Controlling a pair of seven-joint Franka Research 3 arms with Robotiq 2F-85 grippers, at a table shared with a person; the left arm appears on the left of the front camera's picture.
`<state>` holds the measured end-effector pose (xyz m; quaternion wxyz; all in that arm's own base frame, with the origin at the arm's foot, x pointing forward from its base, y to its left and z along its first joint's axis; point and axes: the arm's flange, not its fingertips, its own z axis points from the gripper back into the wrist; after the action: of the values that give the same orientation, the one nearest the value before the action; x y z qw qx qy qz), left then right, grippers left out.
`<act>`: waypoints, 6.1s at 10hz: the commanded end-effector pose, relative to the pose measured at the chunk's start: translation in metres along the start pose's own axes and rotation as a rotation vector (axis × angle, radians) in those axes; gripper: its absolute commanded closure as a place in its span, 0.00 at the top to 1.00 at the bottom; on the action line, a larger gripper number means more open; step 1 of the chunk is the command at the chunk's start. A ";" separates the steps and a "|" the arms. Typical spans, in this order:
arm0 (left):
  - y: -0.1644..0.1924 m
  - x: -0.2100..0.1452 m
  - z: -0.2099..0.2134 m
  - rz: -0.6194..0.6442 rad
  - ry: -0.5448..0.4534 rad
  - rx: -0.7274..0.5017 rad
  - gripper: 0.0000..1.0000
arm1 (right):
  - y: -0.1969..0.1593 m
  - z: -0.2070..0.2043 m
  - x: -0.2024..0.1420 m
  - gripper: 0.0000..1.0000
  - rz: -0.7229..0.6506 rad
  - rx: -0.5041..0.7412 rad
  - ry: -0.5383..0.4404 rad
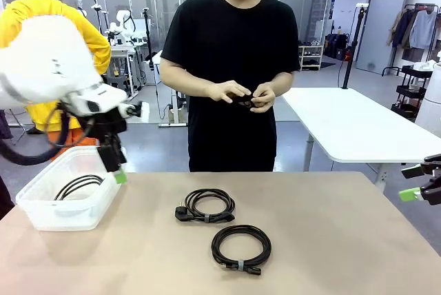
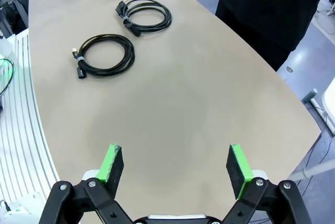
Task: Organize and store the cables.
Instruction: Place the Power Cable into the Organizing box.
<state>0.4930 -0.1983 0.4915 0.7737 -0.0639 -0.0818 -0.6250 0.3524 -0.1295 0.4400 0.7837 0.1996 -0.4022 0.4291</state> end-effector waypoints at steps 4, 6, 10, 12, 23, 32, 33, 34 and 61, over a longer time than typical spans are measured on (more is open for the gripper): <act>0.024 0.104 -0.047 -0.172 0.126 0.025 1.00 | -0.002 -0.001 0.001 1.00 -0.008 0.000 -0.014; 0.021 0.139 -0.070 -0.218 0.124 0.018 1.00 | -0.002 -0.001 0.001 1.00 -0.008 0.000 -0.014; 0.014 0.171 -0.127 -0.224 0.120 -0.005 1.00 | -0.002 -0.001 0.001 1.00 -0.008 0.000 -0.014; 0.014 0.175 -0.153 -0.202 0.090 -0.008 1.00 | -0.002 -0.001 0.001 1.00 -0.008 0.000 -0.014; 0.028 0.157 -0.217 -0.228 0.074 -0.079 1.00 | -0.002 -0.001 0.001 1.00 -0.008 0.000 -0.014; 0.029 0.158 -0.221 -0.242 0.094 -0.086 0.00 | -0.002 -0.001 0.001 1.00 -0.008 0.000 -0.014; 0.030 0.157 -0.219 -0.246 0.096 -0.085 0.03 | -0.002 -0.001 0.001 1.00 -0.008 0.000 -0.014; 0.030 0.157 -0.218 -0.248 0.096 -0.083 0.00 | -0.002 -0.001 0.001 1.00 -0.008 0.000 -0.014; 0.135 -0.160 -0.024 -0.074 0.026 0.099 0.12 | -0.002 -0.001 0.001 1.00 -0.008 0.000 -0.014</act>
<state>0.5836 -0.0201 0.4295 0.7427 -0.0141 -0.0953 -0.6627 0.3536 -0.1300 0.4401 0.7848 0.1999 -0.4001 0.4291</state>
